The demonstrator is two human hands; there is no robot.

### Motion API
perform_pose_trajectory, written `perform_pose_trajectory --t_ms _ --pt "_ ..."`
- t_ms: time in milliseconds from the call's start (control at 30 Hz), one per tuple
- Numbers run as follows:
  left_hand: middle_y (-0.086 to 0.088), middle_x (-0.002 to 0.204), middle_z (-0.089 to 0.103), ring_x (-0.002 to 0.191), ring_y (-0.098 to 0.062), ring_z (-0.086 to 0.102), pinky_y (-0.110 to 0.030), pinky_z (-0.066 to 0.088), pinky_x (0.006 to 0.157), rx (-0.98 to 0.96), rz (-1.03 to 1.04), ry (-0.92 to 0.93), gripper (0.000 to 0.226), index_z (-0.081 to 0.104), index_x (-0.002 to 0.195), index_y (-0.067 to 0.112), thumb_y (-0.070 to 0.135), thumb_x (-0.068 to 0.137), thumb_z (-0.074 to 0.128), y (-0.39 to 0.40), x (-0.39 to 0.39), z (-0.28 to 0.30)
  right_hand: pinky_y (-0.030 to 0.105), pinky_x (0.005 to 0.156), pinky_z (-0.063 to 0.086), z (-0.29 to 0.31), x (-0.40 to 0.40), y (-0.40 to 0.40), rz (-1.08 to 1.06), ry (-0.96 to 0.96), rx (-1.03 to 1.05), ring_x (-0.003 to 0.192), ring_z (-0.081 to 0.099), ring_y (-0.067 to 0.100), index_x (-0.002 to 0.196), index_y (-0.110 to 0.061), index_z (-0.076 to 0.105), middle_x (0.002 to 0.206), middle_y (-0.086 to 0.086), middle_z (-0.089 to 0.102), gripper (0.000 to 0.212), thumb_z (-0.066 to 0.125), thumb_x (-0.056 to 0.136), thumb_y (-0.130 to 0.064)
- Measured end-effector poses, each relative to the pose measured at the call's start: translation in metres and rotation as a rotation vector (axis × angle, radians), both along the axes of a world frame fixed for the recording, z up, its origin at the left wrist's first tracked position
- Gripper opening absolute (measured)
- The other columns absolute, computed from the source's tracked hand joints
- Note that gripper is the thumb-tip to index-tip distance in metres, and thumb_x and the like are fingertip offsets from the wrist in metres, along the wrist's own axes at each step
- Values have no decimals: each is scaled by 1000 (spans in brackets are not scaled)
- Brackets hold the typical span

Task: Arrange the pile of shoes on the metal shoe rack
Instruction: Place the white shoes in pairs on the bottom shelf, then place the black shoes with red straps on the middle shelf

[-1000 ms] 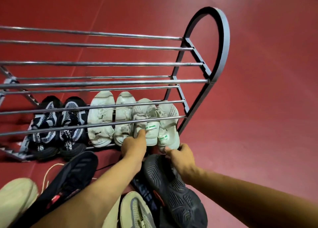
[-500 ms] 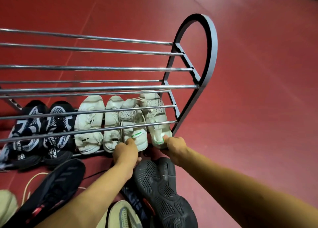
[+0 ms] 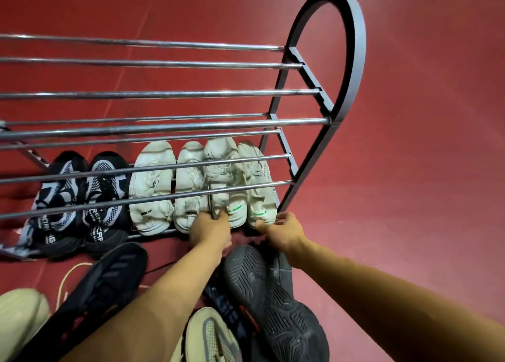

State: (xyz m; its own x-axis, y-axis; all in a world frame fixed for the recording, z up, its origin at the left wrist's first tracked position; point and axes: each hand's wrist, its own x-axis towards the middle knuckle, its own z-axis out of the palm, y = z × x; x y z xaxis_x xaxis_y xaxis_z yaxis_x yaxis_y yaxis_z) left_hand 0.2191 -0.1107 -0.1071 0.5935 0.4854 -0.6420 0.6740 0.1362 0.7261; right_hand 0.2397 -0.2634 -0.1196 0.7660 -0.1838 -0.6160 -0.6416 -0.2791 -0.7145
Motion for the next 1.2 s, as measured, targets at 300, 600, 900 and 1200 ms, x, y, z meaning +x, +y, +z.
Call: perform_pose_trajectory --t_ms 300,600,900,1200 --pt "-3 79 65 77 -26 72 -36 59 77 -206 164 -128 23 57 77 12 19 98 61 10 -12 6 37 85 57 10 -12 -11 68 -91 -199 93 68 24 103 -15 63 101 6 70 23 69 81 -19" --pt "1 112 65 110 -18 64 -37 49 101 350 -498 -243 37 62 115 17 43 90 58 62 -144 -5 37 104 47 55 -109 -4 972 0 -553 127 52 27 146 -20 37 139 5 52 125 79 41 -74" --pt "-9 107 72 99 -31 65 -46 50 85 -589 -55 63 70 74 96 15 80 74 58 91 -150 113 38 66 39 143 -130 61 1105 -1185 -326 84 50 27 100 -15 53 96 5 51 39 80 72 -22" --pt "-8 73 60 57 -15 56 -21 46 50 -128 -403 254 21 55 79 12 -1 96 53 112 -221 24 42 95 50 78 -160 37 1883 -340 -574 119 55 36 129 -18 55 137 11 49 50 63 80 -10"
